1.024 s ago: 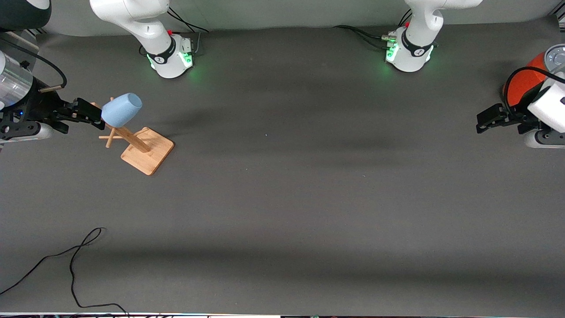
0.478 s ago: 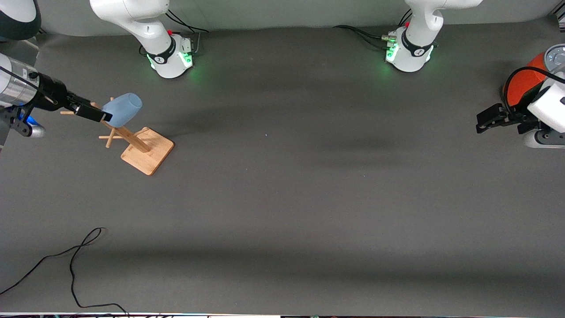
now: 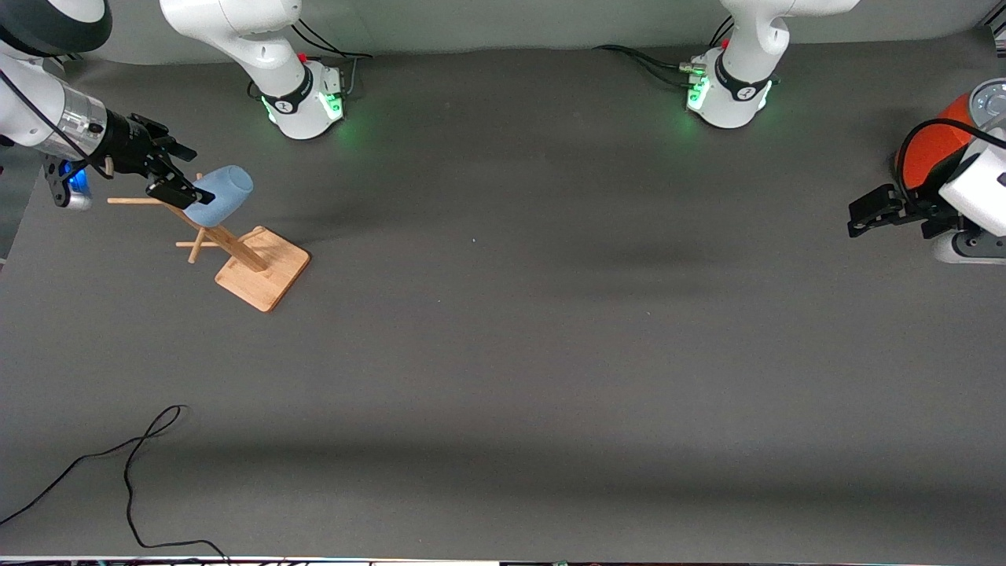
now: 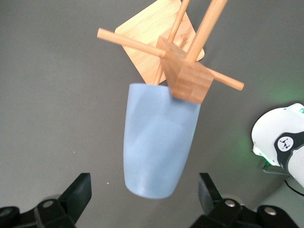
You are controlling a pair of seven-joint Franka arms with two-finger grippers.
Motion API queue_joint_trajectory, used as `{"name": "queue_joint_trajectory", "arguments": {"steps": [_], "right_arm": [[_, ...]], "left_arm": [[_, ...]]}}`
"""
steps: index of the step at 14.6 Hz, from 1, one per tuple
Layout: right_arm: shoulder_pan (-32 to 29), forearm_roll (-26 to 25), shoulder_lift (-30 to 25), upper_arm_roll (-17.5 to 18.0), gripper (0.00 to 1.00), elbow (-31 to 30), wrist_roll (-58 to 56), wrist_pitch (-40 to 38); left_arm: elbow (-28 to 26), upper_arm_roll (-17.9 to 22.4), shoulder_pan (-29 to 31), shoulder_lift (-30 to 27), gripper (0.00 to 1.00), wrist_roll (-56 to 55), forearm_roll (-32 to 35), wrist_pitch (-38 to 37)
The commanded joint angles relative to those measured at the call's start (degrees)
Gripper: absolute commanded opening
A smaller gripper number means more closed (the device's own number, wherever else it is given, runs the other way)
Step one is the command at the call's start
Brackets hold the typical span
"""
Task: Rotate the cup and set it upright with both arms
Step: 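Reach the right gripper down to the light-blue cup lying by the stand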
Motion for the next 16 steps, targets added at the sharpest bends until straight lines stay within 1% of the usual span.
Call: {"name": "queue_joint_trajectory", "arguments": {"steps": [1, 3, 6, 7, 9, 10, 11, 12, 15, 16], "right_arm": [[-0.44, 0.95, -1.11, -0.12, 1.0, -5.36, 1.59, 5.01], [-0.44, 0.95, -1.02, -0.12, 1.0, -9.05, 1.5, 8.27], [-0.36, 0.95, -0.14, -0.03, 1.0, -9.6, 1.5, 9.86], [-0.18, 0.95, -0.05, -0.03, 0.91, -9.51, 1.5, 10.04], [0.0, 0.95, 0.04, 0.06, 0.62, -9.42, 1.32, 10.04], [0.0, 0.95, 0.12, 0.15, 0.51, -9.25, 1.06, 10.04], [0.0, 0.95, 0.12, 0.15, 0.44, -9.16, 0.97, 10.04], [0.0, 0.95, 0.12, 0.15, 0.4, -9.07, 1.06, 9.96], [0.0, 1.3, 0.04, 0.41, 0.4, -7.14, 1.94, 7.95], [0.0, 3.13, -0.14, 0.41, 0.4, -6.01, 2.11, 6.28]], "left_arm": [[-1.31, 0.09, -0.4, -1.38, 1.0, -0.66, 0.42, 0.76], [-1.31, 0.09, -0.4, -1.38, 1.0, -0.66, 0.42, 0.76], [-1.4, 0.09, -0.4, -1.38, 1.0, -0.66, 0.42, 0.76], [-1.31, 0.09, -0.4, -1.38, 1.0, -0.66, 0.42, 0.76], [-1.4, 0.09, -0.4, -1.38, 1.0, -0.66, 0.42, 0.76], [-1.31, 0.09, -0.4, -1.29, 1.0, -0.66, 0.42, 0.76], [-1.31, 0.09, -0.4, -1.29, 1.0, -0.66, 0.42, 0.76], [-1.4, 0.09, -0.4, -1.29, 1.0, -0.66, 0.42, 0.76], [-1.31, 0.09, -0.4, -1.29, 1.0, -0.66, 0.42, 0.76], [-1.4, 0.09, -0.4, -1.29, 1.0, -0.66, 0.42, 0.76]]}}
